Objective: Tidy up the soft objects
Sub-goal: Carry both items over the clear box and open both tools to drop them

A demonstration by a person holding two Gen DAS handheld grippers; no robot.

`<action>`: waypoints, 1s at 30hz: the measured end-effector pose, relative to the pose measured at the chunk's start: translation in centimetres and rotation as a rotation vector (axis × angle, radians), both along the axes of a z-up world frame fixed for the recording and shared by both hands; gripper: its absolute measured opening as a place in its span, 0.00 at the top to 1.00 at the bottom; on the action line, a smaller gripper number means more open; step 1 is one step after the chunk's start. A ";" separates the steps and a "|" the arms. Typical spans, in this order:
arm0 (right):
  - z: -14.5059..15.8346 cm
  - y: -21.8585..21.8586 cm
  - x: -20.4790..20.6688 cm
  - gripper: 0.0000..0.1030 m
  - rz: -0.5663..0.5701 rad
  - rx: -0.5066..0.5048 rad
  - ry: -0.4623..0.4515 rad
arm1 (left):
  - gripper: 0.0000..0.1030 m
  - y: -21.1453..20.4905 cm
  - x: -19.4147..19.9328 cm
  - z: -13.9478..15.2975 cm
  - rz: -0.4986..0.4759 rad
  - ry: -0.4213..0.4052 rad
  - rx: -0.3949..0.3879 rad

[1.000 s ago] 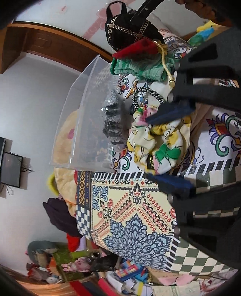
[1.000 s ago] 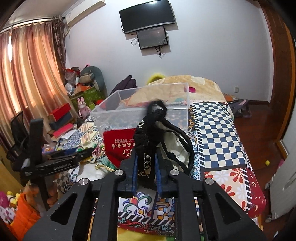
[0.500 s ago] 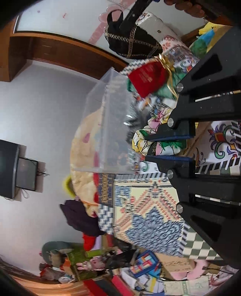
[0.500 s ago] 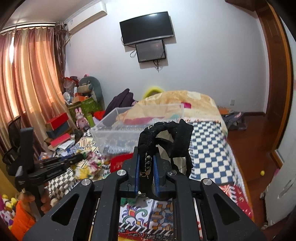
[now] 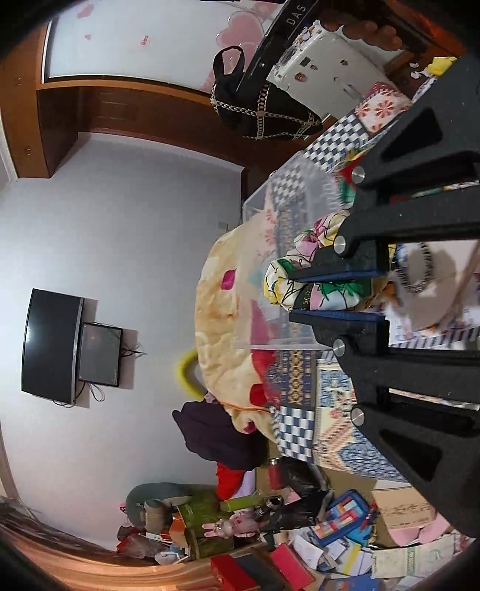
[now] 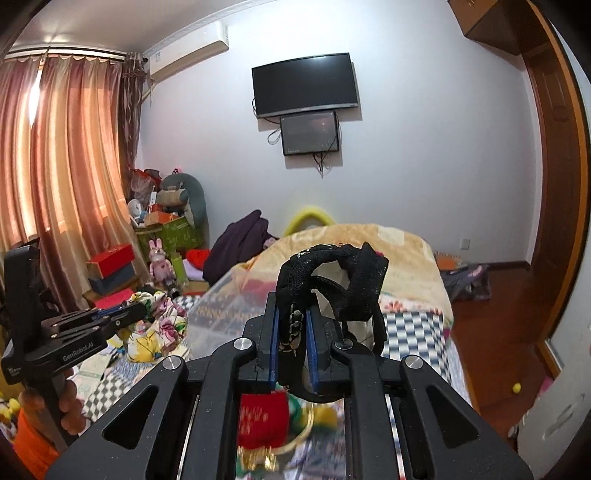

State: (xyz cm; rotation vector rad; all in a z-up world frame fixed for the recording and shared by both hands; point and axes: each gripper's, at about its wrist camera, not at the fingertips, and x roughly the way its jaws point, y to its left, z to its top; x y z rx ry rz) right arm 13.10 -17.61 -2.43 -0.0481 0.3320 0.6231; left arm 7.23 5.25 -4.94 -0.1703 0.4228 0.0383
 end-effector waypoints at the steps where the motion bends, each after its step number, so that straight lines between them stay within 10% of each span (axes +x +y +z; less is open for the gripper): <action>1: 0.2 0.4 0.5 0.89 0.004 -0.001 -0.003 | 0.88 0.1 0.7 0.2 0.009 -0.001 0.009; 13: -1.1 4.5 5.2 0.89 0.016 -0.120 -0.013 | 0.88 0.9 8.8 -0.9 0.022 0.087 0.054; 30: -6.9 8.6 10.5 0.87 0.135 -0.337 0.295 | 0.87 -0.5 14.5 -4.6 -0.025 0.255 0.092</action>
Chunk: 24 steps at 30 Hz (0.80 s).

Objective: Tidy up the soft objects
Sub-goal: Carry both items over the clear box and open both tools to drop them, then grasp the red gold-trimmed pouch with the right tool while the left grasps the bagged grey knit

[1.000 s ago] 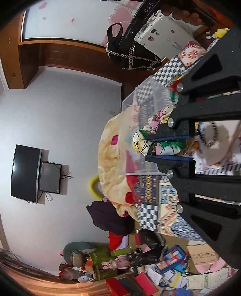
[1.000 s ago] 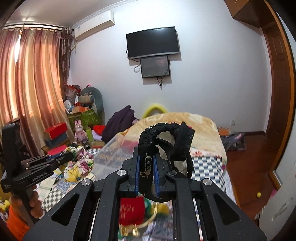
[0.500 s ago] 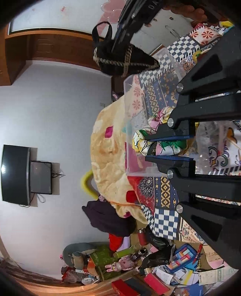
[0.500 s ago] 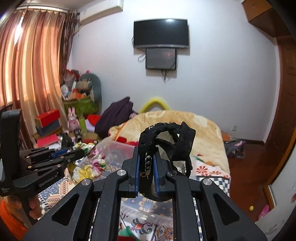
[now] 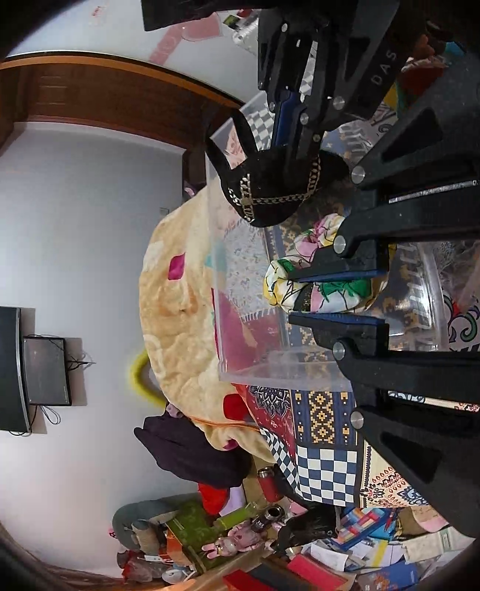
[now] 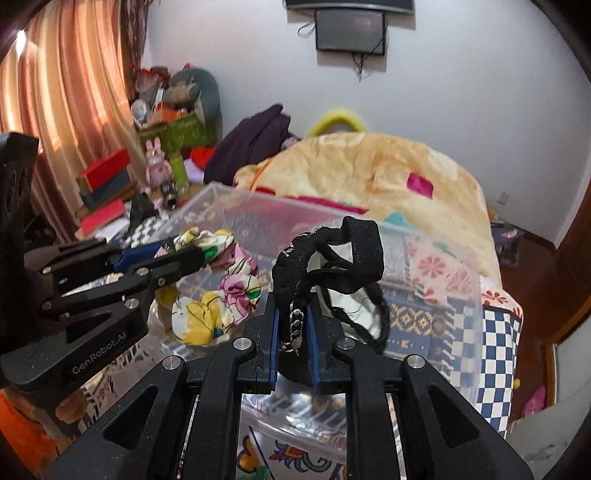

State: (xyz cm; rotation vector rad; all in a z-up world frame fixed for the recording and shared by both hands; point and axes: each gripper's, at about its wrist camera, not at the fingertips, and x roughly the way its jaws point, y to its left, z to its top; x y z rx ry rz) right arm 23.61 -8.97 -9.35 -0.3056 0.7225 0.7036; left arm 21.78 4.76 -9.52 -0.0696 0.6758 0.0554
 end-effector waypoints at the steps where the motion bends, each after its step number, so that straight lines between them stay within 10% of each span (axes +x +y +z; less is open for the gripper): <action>1: 0.0 0.0 0.0 0.86 -0.001 -0.008 0.002 | 0.87 -0.1 0.0 -0.1 0.001 0.003 0.000; 8: 0.6 -1.0 -0.6 0.59 0.002 -0.001 0.012 | 0.62 -0.3 -1.0 0.3 -0.016 0.003 -0.005; 24: 4.2 -4.9 -7.3 0.39 -0.001 0.162 -0.156 | 0.36 -0.9 -8.8 3.1 -0.058 -0.118 -0.005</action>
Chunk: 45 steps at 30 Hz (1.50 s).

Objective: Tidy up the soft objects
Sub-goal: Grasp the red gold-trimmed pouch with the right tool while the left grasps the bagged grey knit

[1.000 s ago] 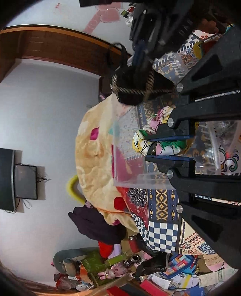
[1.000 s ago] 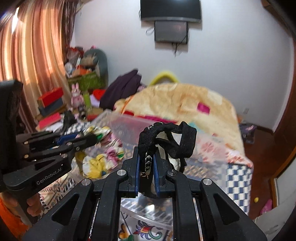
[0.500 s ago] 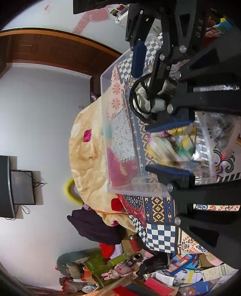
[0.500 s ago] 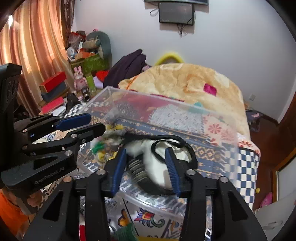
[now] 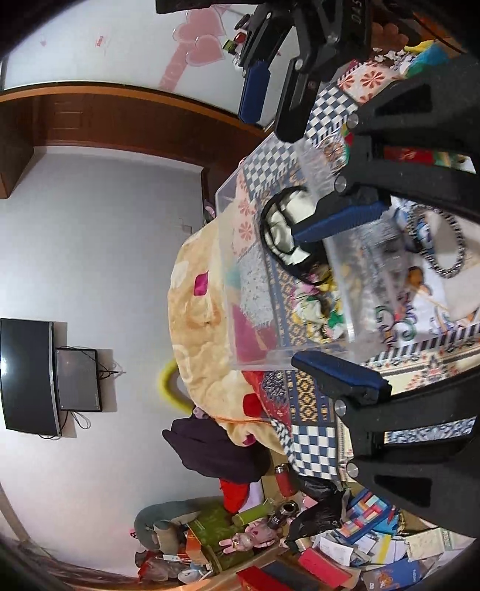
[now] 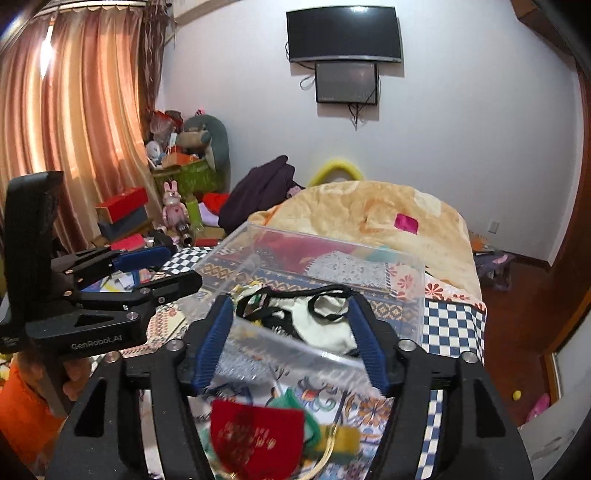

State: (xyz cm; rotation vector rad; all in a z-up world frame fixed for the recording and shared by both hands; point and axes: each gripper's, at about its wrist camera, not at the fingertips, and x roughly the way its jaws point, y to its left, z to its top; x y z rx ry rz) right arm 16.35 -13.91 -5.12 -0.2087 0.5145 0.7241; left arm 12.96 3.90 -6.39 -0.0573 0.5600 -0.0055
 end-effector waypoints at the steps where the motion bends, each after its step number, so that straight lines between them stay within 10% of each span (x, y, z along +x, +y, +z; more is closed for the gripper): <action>1: -0.3 -0.2 -0.4 0.39 -0.003 0.001 -0.004 | 0.31 0.0 -0.4 -0.2 0.001 -0.003 -0.003; 23: -7.6 -2.5 -4.1 0.38 -0.034 0.005 0.139 | 0.28 -2.0 -0.2 -6.8 -0.021 0.151 -0.096; 35: -8.3 -2.4 -5.0 0.64 -0.033 -0.015 0.144 | 0.74 -2.1 0.5 -7.2 -0.039 0.150 -0.132; 45: -6.2 -3.4 -5.8 0.70 -0.038 0.036 0.097 | 0.93 -2.1 -0.7 -7.0 -0.050 0.124 -0.141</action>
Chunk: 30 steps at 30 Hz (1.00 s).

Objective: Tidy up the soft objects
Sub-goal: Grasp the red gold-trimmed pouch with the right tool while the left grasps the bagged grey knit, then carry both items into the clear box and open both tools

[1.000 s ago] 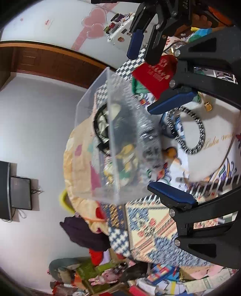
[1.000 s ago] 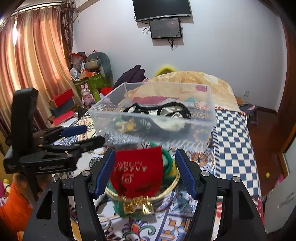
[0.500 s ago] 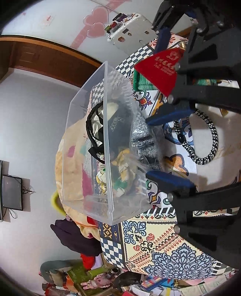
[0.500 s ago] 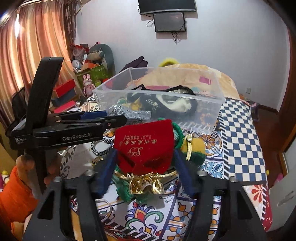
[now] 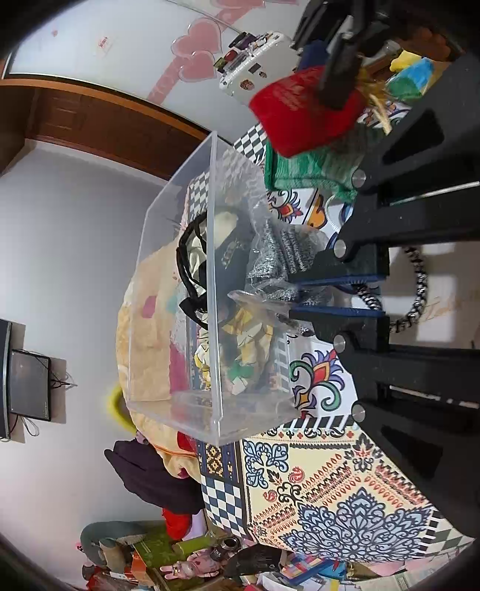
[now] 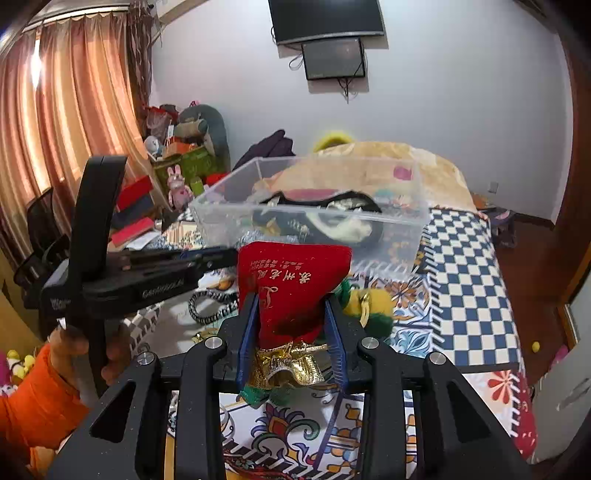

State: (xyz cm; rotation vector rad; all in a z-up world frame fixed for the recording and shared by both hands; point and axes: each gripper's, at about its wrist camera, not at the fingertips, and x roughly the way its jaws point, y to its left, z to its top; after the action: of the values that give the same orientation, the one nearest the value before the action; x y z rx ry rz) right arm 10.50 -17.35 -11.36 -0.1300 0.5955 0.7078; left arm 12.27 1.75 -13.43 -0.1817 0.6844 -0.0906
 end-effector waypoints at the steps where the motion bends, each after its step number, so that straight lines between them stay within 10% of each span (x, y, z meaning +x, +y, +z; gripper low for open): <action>1: 0.2 -0.1 0.0 0.70 -0.003 0.003 -0.004 | 0.94 -0.1 -0.3 0.2 0.000 -0.007 0.002; 12: 3.4 -1.5 0.6 0.70 -0.049 0.048 -0.079 | 0.95 0.0 -2.3 2.8 -0.014 -0.058 0.012; 17: 4.0 -1.8 1.7 0.70 -0.068 0.064 -0.087 | 0.38 0.1 -0.9 1.6 0.006 -0.011 0.036; 28: 4.1 -2.2 2.9 0.70 -0.083 0.098 -0.083 | 0.38 1.2 3.2 -1.7 -0.019 0.153 -0.045; 30: 4.0 -2.1 3.1 0.70 -0.082 0.092 -0.085 | 0.50 1.0 3.2 -1.9 -0.032 0.149 -0.048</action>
State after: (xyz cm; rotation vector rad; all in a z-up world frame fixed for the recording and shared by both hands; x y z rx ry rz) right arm 13.56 -19.43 -7.36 -0.0496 0.4836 0.6455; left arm 15.43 2.77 -15.31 -0.2256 0.8345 -0.1255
